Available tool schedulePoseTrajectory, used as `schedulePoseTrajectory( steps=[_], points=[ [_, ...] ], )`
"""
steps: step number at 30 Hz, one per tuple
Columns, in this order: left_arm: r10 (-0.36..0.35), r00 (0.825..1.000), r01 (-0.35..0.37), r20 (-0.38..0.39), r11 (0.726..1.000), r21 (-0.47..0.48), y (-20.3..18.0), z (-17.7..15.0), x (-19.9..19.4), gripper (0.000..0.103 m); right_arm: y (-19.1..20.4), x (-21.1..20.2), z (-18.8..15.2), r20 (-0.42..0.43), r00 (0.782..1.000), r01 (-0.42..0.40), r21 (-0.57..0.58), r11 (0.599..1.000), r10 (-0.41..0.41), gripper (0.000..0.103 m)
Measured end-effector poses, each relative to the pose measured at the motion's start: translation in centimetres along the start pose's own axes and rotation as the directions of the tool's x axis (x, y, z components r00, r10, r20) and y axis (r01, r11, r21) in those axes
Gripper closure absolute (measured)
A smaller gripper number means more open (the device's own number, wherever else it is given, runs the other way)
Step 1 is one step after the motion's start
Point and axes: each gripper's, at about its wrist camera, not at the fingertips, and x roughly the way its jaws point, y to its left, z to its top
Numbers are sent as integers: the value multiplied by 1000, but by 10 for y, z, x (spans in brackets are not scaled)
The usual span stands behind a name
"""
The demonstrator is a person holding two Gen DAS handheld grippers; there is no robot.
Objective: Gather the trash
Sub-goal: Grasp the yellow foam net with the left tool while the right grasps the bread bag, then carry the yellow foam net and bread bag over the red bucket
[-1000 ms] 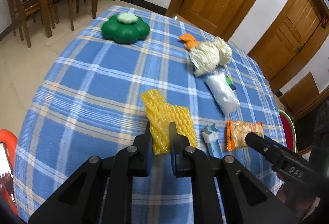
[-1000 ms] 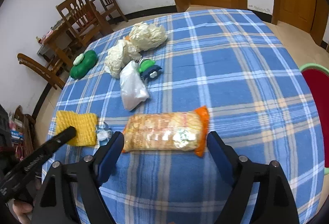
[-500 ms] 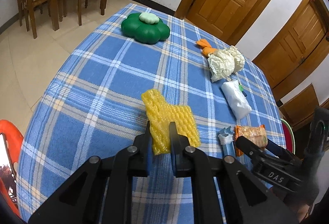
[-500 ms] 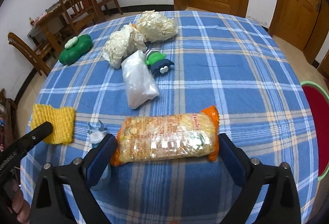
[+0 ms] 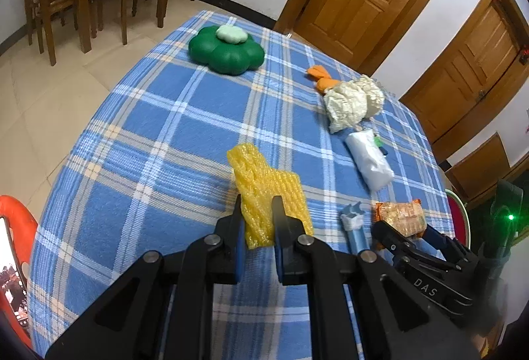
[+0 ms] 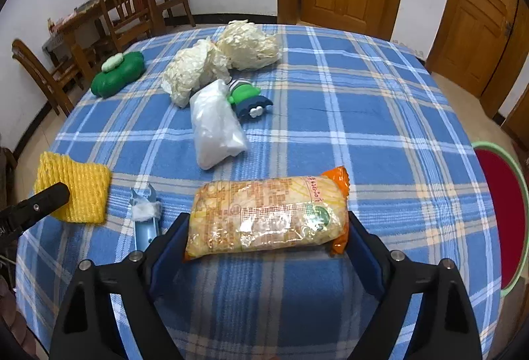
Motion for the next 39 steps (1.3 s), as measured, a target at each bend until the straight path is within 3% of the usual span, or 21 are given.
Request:
schedulePoseTrajectory(
  steps=[9, 21, 39],
  points=[
    [-38, 999, 37, 14, 998, 41, -25, 3, -10, 90, -43, -30, -6, 52, 998, -42, 117, 992, 36, 13],
    [-93, 996, 90, 11, 984, 155, -83, 6, -17, 90, -107, -68, -17, 131, 991, -45, 271, 962, 9, 13],
    [-179, 982, 189, -59, 914, 358, -201, 1, 3, 90, -202, -98, -40, 183, 979, -10, 469, 883, -86, 13]
  ],
)
